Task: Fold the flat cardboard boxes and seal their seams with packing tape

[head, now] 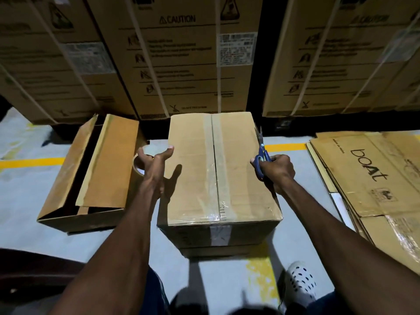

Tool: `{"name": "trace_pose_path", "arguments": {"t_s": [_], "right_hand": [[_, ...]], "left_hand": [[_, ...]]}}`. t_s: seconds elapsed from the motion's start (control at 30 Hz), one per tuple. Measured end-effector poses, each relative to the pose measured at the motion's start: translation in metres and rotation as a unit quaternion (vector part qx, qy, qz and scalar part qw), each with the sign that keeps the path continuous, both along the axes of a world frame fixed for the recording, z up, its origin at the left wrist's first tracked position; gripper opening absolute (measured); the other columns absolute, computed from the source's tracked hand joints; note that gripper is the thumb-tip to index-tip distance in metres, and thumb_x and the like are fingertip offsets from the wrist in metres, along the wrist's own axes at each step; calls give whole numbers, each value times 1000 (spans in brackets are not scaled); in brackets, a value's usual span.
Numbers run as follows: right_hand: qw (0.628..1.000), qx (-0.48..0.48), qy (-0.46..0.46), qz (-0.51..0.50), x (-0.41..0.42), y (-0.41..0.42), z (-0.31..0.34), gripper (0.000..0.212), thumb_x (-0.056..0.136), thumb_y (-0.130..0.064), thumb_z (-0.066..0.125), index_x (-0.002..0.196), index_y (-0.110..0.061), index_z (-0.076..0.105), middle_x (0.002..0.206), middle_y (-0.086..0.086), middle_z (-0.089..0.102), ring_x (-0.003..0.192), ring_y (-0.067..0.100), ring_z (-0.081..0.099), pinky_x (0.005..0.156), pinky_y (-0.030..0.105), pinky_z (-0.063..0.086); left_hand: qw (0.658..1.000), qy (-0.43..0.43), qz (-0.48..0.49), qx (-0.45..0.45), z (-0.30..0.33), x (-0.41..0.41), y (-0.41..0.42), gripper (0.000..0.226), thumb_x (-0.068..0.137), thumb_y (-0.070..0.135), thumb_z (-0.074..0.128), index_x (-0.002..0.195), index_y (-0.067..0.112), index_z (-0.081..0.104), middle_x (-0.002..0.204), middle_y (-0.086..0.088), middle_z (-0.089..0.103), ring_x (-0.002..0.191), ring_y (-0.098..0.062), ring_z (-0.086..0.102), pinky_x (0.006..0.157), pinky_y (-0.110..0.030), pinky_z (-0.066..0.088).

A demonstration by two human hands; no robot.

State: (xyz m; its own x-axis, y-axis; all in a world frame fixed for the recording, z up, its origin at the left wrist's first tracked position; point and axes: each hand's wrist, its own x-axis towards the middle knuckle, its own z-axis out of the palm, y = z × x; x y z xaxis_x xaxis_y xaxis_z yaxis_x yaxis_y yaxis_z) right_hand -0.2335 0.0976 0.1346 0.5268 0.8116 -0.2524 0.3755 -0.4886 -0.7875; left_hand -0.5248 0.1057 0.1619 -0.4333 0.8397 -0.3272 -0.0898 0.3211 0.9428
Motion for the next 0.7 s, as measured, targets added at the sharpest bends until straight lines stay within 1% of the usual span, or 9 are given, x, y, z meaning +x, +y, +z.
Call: {"name": "trace_pose_path", "arguments": {"t_s": [0.07, 0.13, 0.2, 0.23, 0.3, 0.4, 0.53, 0.63, 0.7], "right_hand": [[1000, 5, 4, -13, -5, -3, 4, 50, 67, -50, 87, 83, -5, 72, 76, 9, 72, 71, 27, 68, 62, 32, 50], [1000, 12, 0, -18, -9, -11, 10, 51, 66, -51, 87, 79, -4, 72, 68, 7, 68, 63, 26, 63, 57, 30, 46], [1000, 4, -7, -13, -11, -25, 15, 49, 68, -49, 86, 74, -3, 69, 63, 5, 61, 58, 24, 58, 54, 28, 40], [1000, -5, -15, -10, -12, -35, 16, 46, 70, -45, 86, 69, -4, 65, 61, 4, 57, 56, 23, 54, 52, 27, 37], [999, -30, -35, 1, -13, -59, 18, 42, 74, -38, 83, 62, -9, 55, 59, 3, 53, 54, 22, 52, 49, 25, 33], [998, -47, -44, 7, -14, -96, 18, 44, 72, -44, 85, 65, -9, 59, 68, 7, 64, 67, 27, 65, 49, 25, 35], [996, -61, -53, 24, -10, -150, 19, 46, 73, -47, 83, 64, -9, 60, 66, 5, 64, 68, 28, 67, 50, 26, 38], [995, -79, -53, 34, -4, -194, 16, 47, 75, -46, 83, 62, -10, 56, 63, 5, 63, 63, 26, 65, 52, 26, 41], [994, -90, -50, 42, -1, -215, 13, 47, 74, -47, 84, 63, -10, 57, 66, 9, 66, 64, 27, 66, 55, 28, 43]], "left_hand": [[1000, 21, -19, -8, 7, -2, -3, 98, 90, 29, 72, 158, 24, 2, 160, -11, 18, 143, -37, 27, 109, -51, 31], [998, 50, -26, -14, 18, -5, -11, 97, 91, 29, 72, 159, 21, 3, 160, -15, 19, 143, -37, 26, 104, -47, 36], [997, 66, -36, -19, 27, -10, -28, 97, 90, 31, 72, 159, 23, 4, 160, -14, 21, 135, -33, 32, 83, -38, 48], [997, 60, -47, -17, 29, -12, -40, 97, 90, 32, 72, 159, 24, 3, 159, -13, 22, 133, -33, 34, 79, -35, 49], [997, 40, -61, 0, 27, -16, -66, 98, 90, 30, 72, 159, 23, 3, 154, -13, 27, 137, -35, 33, 94, -40, 41], [998, -15, -62, 29, 18, -22, -106, 93, 90, 21, 72, 157, 25, 8, 136, -4, 36, 136, -29, 36, 100, -38, 32], [993, -56, -94, 33, 14, -23, -165, 95, 92, 20, 70, 158, 32, 3, 154, -6, 33, 142, -28, 33, 116, -43, 25], [993, -72, -86, 32, 12, -23, -207, 90, 94, 17, 66, 158, 33, 4, 155, -10, 35, 140, -30, 37, 112, -52, 23], [993, -72, -93, 18, 5, -23, -229, 91, 93, 22, 68, 157, 39, 5, 158, -4, 31, 143, -31, 34, 110, -60, 22]]}}
